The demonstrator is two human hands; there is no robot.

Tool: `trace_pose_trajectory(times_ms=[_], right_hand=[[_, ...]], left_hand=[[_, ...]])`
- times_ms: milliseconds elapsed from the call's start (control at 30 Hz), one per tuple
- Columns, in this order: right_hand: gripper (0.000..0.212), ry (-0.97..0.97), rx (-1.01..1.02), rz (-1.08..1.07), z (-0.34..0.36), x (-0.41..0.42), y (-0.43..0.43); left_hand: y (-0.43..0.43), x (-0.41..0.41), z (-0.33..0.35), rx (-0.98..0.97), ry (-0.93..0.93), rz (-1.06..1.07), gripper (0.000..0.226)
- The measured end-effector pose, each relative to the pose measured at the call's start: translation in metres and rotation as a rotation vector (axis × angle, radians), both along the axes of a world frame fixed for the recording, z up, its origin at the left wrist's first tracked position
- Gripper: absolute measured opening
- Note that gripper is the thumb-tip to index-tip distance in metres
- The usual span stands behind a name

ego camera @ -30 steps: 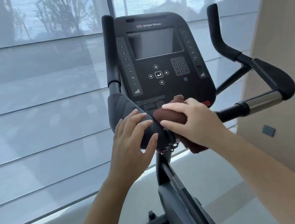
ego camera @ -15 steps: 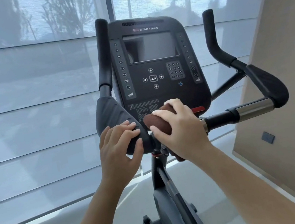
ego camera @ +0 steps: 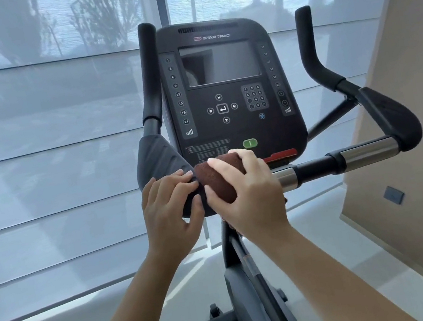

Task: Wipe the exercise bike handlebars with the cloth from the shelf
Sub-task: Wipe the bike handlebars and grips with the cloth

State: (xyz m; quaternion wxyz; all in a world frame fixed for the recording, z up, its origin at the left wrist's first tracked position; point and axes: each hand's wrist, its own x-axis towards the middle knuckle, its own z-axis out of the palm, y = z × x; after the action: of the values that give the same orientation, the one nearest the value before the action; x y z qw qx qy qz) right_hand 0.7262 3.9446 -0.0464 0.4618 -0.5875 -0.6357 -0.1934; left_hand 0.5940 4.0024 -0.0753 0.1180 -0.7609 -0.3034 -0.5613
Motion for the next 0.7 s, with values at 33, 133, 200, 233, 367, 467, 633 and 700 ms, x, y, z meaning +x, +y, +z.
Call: trace_pose_trajectory(times_ms=[33,133,200,233,367,467,633,700], right_hand=[[0.039,-0.005,-0.009,0.017,0.002,0.001,0.0],[0.037,0.007,-0.089,-0.032,0.012,0.028,0.0],[0.034,0.057,-0.224,-0.096,0.023,0.054,0.004],[0.034,0.07,-0.271,-0.11,0.025,0.063,0.006],[0.036,0.051,-0.102,-0.18,0.014,0.046,0.003],[0.039,0.032,0.07,-0.163,-0.006,0.008,0.005],[0.036,0.004,0.266,-0.104,-0.021,0.011,0.01],[0.034,0.041,0.382,-0.158,-0.034,0.033,0.009]], left_hand=[[0.0,-0.001,0.0,0.004,0.003,-0.007,0.024],[0.002,-0.003,-0.001,0.022,0.014,-0.03,0.023],[0.003,-0.004,-0.001,0.032,0.02,-0.042,0.023],[0.003,-0.004,-0.001,0.034,0.021,-0.045,0.023],[0.005,-0.002,-0.001,0.059,0.006,-0.039,0.023],[0.007,-0.001,-0.004,0.104,-0.006,-0.029,0.022],[0.009,-0.001,-0.003,0.132,-0.008,-0.026,0.023],[0.009,-0.001,-0.005,0.138,-0.002,-0.026,0.023]])
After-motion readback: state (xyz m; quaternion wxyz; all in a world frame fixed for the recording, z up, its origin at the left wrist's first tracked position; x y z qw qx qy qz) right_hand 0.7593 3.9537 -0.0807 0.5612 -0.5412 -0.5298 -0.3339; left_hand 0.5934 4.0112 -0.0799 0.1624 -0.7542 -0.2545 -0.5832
